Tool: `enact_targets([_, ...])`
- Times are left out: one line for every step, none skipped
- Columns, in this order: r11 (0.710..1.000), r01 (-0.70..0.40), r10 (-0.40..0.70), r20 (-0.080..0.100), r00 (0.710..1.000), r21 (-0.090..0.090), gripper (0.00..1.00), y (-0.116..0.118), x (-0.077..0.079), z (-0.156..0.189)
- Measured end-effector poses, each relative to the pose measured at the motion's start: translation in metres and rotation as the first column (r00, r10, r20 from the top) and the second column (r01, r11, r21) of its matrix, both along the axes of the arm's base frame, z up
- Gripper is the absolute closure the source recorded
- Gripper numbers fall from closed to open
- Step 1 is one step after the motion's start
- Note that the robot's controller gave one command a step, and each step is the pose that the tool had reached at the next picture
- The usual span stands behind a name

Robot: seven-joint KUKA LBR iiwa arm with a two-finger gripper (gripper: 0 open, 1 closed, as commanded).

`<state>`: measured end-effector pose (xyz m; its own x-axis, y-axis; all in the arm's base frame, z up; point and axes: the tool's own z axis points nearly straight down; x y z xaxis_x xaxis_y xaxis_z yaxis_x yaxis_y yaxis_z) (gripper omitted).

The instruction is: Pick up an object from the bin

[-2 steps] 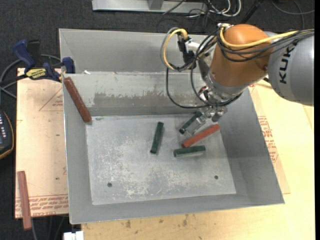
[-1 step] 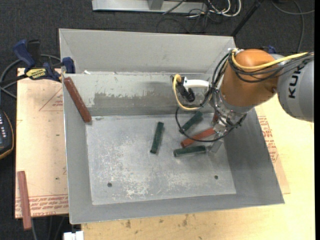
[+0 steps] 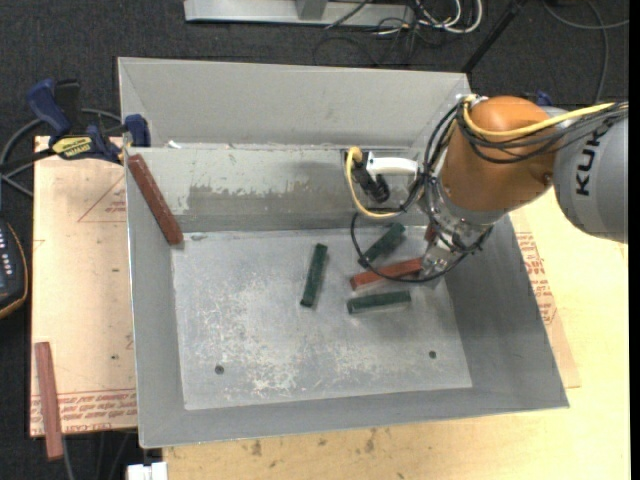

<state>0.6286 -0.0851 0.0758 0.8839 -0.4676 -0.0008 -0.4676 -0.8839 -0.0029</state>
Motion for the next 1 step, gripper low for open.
enact_targets([1.0, 0.001, -0.001, -0.003, 1.0, -0.001, 1.0, -0.0214, -0.0271, 0.0189])
